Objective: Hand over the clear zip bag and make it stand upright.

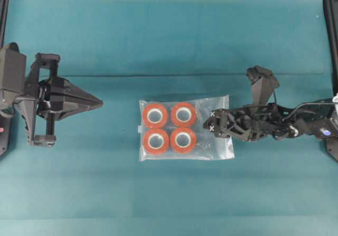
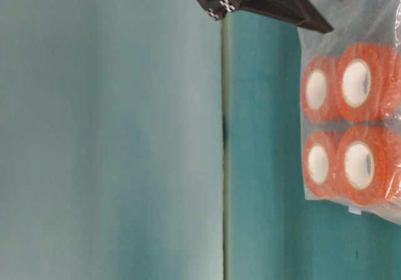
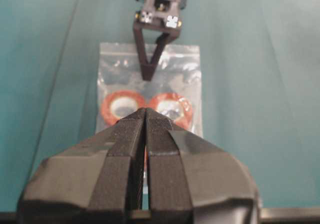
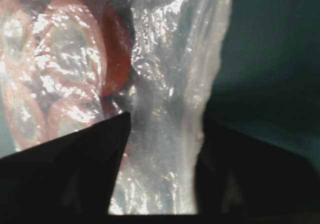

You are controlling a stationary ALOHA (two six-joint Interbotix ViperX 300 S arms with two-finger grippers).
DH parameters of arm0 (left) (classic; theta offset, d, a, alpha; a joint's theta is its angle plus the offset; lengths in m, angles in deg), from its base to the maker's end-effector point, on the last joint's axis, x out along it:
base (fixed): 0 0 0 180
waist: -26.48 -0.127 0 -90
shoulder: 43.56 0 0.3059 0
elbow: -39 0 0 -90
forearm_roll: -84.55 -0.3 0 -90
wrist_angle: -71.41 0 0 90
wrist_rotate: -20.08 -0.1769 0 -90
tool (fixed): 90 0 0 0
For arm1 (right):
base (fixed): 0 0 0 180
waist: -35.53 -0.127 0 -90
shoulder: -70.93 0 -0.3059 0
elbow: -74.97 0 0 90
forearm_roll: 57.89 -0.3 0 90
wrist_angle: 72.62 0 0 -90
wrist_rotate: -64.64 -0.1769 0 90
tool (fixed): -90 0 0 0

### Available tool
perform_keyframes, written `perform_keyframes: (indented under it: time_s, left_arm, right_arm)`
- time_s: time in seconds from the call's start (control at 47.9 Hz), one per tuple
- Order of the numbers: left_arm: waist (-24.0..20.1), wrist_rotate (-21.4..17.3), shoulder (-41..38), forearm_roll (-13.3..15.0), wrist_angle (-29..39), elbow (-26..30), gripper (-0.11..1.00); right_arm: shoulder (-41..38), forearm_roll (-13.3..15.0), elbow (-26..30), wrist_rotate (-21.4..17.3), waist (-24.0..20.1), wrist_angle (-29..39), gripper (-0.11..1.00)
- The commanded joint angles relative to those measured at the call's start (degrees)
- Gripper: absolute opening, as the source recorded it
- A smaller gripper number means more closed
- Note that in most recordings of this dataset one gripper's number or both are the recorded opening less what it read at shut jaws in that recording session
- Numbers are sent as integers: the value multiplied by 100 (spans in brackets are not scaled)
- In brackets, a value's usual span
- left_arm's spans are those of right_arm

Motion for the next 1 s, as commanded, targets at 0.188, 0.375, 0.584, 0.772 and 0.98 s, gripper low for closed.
perform_keyframes:
  time_s: [0.188, 0.375, 0.584, 0.772, 0.98]
  left_arm:
    - [18, 53, 88, -9, -97, 53, -1]
    - [18, 53, 316, -9, -229, 9, -1]
    - [-62, 132, 642, 0, -650, -26, -1]
    - [-97, 492, 659, -9, -475, -62, -1]
    - [-237, 1107, 589, -9, -272, -105, -1]
  right_arm:
    - [0, -9, 88, -26, -44, -9, 14]
    - [35, 0, 97, -35, -44, 18, 3]
    - [114, 0, 123, -26, -35, 246, 3]
    - [193, -9, 123, -18, -44, 563, 3]
    - [220, 0, 123, -18, -35, 563, 3]
